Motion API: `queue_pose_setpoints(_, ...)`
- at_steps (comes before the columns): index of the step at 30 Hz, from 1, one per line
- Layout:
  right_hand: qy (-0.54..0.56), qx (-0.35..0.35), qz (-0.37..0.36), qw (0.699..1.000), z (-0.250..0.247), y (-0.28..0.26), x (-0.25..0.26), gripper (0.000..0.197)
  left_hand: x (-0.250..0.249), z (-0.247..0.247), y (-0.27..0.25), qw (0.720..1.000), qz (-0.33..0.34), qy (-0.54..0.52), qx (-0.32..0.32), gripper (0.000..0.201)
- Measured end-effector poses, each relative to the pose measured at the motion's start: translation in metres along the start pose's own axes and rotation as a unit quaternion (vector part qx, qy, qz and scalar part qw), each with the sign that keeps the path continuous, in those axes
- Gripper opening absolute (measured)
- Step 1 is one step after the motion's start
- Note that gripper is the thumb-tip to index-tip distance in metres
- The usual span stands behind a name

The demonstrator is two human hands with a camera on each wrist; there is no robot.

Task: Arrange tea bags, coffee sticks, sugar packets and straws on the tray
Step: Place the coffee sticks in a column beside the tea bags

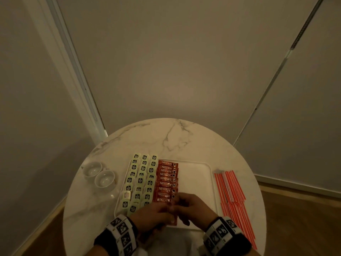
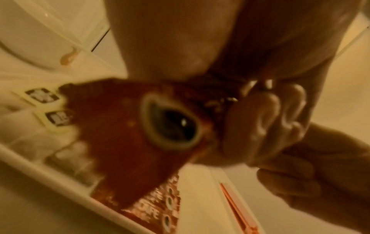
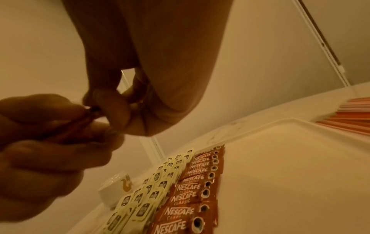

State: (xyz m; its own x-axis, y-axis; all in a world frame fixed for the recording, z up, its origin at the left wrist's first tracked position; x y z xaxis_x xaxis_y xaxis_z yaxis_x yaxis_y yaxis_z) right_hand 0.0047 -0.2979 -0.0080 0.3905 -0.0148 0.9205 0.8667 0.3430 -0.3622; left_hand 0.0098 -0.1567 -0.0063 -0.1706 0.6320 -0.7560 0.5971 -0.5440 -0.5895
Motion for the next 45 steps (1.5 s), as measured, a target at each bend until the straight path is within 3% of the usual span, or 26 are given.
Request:
queue_pose_setpoints(3,-0.007,-0.06,-0.005,0.998,-0.004,0.005,0.003,0.012,0.002,-0.023,-0.005,0.988,0.053,-0.01,-0.144,0.015)
queue_pose_setpoints(6,0.011,-0.095,-0.019,0.995,-0.001,0.012,0.006,0.019,0.001,-0.035,-0.012,0.975,0.06,-0.029,-0.213,0.02)
queue_pose_setpoints(9,0.023,-0.107,-0.042,0.993,0.003,0.018,0.015,0.024,0.0,-0.037,-0.017,0.967,0.061,-0.074,-0.235,0.02)
queue_pose_setpoints(13,0.013,-0.095,-0.08,0.992,0.006,0.018,0.032,0.017,0.001,-0.038,-0.022,0.963,0.061,-0.077,-0.251,0.018)
queue_pose_setpoints(18,0.079,-0.141,-0.108,0.981,0.002,0.016,0.036,0.016,-0.015,-0.043,-0.028,0.956,0.094,-0.074,-0.267,0.023)
queue_pose_setpoints(21,0.103,-0.214,-0.151,0.96,-0.002,0.011,0.042,0.021,-0.009,-0.05,-0.024,0.944,0.067,-0.073,-0.316,0.031)
queue_pose_setpoints(23,0.047,-0.289,-0.204,0.934,-0.008,0.004,0.049,0.022,-0.002,-0.054,-0.024,0.924,0.024,-0.103,-0.369,0.037)
queue_pose_setpoints(25,-0.036,-0.309,-0.267,0.912,-0.004,-0.001,0.056,0.015,-0.004,-0.049,-0.022,0.926,0.01,-0.159,-0.341,0.042)
queue_pose_setpoints(28,-0.254,-0.219,-0.37,0.866,0.026,-0.001,0.06,0.006,-0.022,-0.034,-0.023,0.93,0.04,-0.272,-0.243,0.038)
queue_pose_setpoints(31,-0.385,-0.125,-0.38,0.832,0.045,0.006,0.044,0.014,-0.027,-0.036,-0.02,0.917,0.06,-0.307,-0.247,0.029)
queue_pose_setpoints(32,-0.389,-0.114,-0.373,0.835,0.044,0.006,0.041,0.018,-0.026,-0.039,-0.02,0.915,0.063,-0.304,-0.255,0.027)
queue_pose_setpoints(34,-0.325,-0.136,-0.342,0.871,0.037,0.002,0.046,0.016,-0.025,-0.044,-0.02,0.921,0.072,-0.297,-0.24,0.025)
queue_pose_setpoints(37,-0.05,-0.193,-0.251,0.947,0.017,0.0,0.058,0.014,-0.024,-0.048,-0.019,0.954,0.078,-0.209,-0.202,0.027)
queue_pose_setpoints(39,0.1,-0.189,-0.182,0.96,0.005,0.01,0.06,0.024,-0.023,-0.048,-0.017,0.97,0.079,-0.151,-0.176,0.028)
queue_pose_setpoints(41,0.115,-0.155,-0.129,0.973,-0.001,0.022,0.059,0.021,-0.023,-0.046,-0.014,0.979,0.071,-0.117,-0.152,0.029)
queue_pose_setpoints(43,0.087,-0.122,-0.117,0.982,-0.005,0.028,0.058,0.009,-0.018,-0.046,-0.012,0.984,0.052,-0.1,-0.134,0.023)
queue_pose_setpoints(45,0.104,-0.124,-0.114,0.98,-0.01,0.029,0.054,0.011,-0.009,-0.046,-0.011,0.988,0.033,-0.089,-0.122,0.018)
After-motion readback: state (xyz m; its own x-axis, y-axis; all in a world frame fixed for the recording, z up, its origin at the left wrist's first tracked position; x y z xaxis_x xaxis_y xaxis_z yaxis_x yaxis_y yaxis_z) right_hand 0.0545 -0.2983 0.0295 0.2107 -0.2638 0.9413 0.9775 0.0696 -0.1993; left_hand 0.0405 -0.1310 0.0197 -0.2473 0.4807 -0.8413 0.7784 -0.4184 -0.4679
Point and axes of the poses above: each hand's wrist, its own y-axis towards the middle knuckle, its own z-axis out of the palm, x = y × z, the point moved 5 cm from there along y, towards the middle knuckle, and after that the axes turned 14 degrees about y, right-handed, at the moved point
